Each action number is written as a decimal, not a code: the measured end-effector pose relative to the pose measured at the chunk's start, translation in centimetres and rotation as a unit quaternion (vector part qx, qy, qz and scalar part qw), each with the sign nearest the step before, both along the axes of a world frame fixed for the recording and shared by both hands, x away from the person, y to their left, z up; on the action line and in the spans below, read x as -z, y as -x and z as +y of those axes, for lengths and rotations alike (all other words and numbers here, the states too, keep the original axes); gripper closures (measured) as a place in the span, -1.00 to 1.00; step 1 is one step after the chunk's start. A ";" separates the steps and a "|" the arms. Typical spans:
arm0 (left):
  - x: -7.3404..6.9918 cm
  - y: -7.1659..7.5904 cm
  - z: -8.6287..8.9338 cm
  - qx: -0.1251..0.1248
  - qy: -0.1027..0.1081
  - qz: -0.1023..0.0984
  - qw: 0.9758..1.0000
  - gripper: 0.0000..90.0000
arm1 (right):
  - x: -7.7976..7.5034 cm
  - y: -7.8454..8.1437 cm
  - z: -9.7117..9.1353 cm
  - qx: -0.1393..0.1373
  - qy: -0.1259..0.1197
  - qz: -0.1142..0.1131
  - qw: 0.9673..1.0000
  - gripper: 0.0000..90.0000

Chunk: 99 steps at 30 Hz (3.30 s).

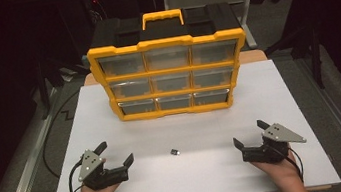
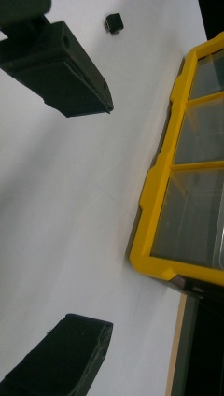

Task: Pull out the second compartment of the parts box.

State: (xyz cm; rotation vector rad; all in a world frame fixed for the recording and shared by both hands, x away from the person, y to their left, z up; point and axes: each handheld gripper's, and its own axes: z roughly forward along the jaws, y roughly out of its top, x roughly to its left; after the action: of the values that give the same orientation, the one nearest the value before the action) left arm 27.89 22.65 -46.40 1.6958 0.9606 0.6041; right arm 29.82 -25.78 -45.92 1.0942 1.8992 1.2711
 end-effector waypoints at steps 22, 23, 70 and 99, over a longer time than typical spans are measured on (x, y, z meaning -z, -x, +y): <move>0.2 -0.1 0.2 0.007 0.017 0.002 1.000 -0.99 | -1.0 -7.9 3.5 0.026 0.041 0.015 0.999 -0.99; 0.1 -0.1 0.2 0.008 0.014 -0.001 1.000 -0.99 | -1.0 -7.9 3.5 0.026 0.042 0.013 0.999 -0.99; -0.1 -0.2 -0.4 0.021 0.008 -0.015 1.000 -0.99 | -0.1 -3.7 3.0 -0.024 0.244 -0.017 0.969 -0.99; -0.1 -0.1 0.2 0.018 0.005 -0.019 1.000 -0.99 | 0.2 -2.5 5.6 -0.055 0.398 -0.068 0.913 -1.00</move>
State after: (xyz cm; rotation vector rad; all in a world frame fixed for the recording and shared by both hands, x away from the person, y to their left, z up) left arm 27.98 22.88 -46.28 1.6842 0.9024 0.6039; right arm 32.36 -20.16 -46.08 0.4554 2.0819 0.4843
